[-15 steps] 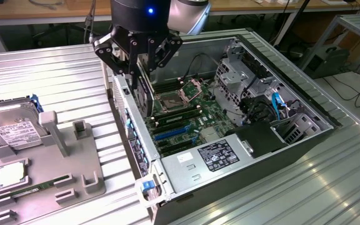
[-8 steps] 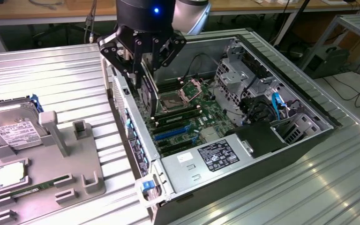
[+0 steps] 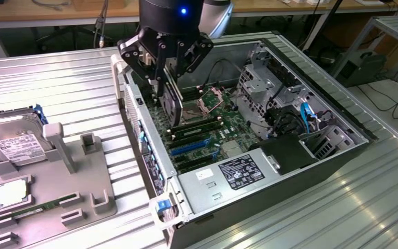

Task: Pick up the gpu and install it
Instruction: 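Pick up the gpu and move the gpu toward the slot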

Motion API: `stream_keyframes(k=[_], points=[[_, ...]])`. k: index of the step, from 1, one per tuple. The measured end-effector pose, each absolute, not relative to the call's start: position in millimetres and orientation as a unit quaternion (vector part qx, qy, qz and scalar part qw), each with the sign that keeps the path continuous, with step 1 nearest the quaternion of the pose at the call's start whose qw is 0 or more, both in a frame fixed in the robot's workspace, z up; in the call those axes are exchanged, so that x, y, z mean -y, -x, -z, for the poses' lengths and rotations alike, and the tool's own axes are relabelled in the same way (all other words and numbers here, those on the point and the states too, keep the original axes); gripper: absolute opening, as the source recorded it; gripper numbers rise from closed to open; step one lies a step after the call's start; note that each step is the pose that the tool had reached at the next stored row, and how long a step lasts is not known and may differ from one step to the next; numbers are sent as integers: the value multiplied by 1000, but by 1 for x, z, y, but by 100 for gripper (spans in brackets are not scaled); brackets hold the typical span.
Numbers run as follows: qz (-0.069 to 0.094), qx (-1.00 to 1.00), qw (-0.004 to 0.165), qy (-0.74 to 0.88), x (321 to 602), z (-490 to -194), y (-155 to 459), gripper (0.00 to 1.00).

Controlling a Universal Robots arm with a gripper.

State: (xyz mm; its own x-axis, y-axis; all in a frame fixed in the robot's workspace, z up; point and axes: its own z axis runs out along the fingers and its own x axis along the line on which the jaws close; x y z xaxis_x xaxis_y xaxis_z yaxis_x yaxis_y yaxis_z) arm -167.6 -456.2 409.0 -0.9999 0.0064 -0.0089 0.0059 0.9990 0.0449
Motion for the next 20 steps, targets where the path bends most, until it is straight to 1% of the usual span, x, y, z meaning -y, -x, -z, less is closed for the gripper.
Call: stream_keyframes(k=[20], points=[[-22, -1000, 5, -3, 456, -409, 136, 28]])
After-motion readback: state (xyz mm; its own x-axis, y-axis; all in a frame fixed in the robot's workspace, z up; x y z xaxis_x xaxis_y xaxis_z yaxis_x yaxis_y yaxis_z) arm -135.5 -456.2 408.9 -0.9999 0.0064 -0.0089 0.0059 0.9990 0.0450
